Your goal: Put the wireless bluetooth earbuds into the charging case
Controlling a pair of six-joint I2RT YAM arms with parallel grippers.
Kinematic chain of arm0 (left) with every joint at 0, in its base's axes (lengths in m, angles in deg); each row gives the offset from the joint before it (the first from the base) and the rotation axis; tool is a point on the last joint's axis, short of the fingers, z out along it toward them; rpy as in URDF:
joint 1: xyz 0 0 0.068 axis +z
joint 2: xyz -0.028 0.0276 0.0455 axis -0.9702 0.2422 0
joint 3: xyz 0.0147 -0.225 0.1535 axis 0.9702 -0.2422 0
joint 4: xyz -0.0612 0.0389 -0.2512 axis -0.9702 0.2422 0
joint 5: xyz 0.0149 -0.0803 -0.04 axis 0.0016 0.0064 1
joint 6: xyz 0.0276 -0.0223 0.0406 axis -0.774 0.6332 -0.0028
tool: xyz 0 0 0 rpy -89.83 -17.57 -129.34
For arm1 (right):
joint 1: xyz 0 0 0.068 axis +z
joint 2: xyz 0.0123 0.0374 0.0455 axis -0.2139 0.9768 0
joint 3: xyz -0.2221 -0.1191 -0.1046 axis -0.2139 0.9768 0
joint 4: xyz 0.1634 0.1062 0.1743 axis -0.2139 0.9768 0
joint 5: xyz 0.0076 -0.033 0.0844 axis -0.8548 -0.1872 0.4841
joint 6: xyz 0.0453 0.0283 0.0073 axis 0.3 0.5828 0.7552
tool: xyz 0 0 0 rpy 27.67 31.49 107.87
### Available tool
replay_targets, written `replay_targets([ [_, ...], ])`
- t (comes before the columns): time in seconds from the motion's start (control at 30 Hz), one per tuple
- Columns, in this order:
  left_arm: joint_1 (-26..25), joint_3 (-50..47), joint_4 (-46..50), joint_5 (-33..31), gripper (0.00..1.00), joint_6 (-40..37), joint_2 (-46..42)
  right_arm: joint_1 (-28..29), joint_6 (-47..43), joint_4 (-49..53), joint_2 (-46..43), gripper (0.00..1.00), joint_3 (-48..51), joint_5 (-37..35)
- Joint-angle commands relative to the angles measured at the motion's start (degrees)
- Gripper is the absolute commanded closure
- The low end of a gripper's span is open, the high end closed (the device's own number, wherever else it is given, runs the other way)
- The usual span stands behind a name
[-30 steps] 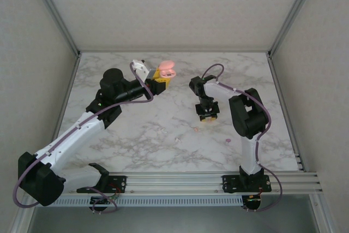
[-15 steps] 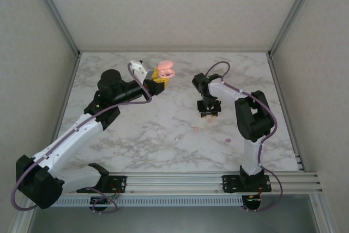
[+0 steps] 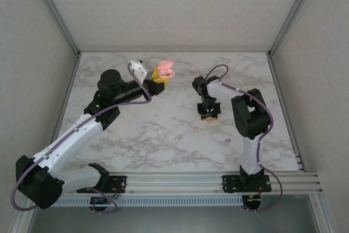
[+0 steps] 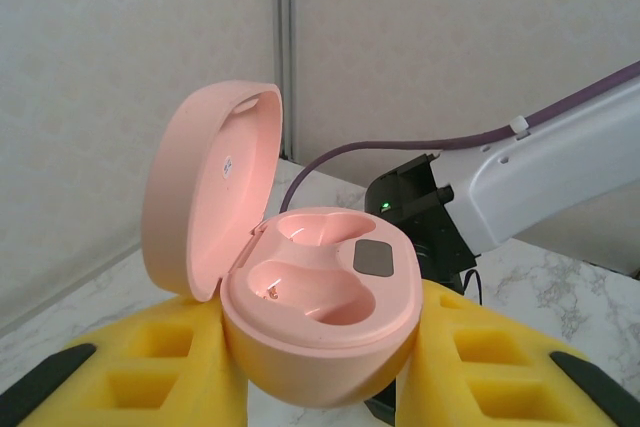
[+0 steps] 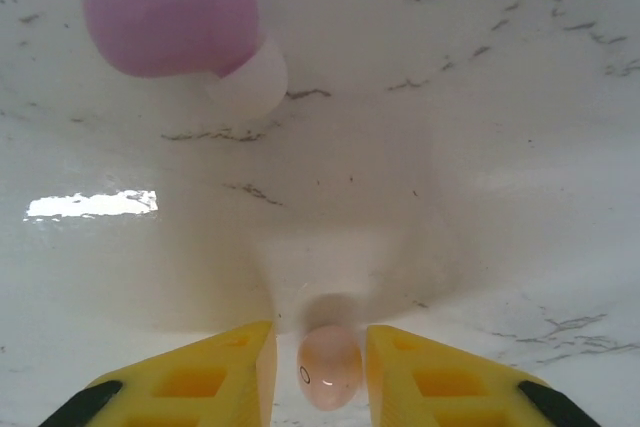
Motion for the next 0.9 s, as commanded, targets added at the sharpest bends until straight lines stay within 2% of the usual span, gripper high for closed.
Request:
replay_targets([
  [0.0, -0.3, -0.2, -1.2, -0.2, 0.81, -0.4, -0.6, -0.4, -0.6, -0.1, 1.1, 0.72, 1.0, 0.0],
  [0.87, -0.3, 0.3, -2.1, 0.9, 0.81, 0.5, 0.5, -2.2, 0.1, -2.3, -0.1, 0.77, 6.5, 2.6],
])
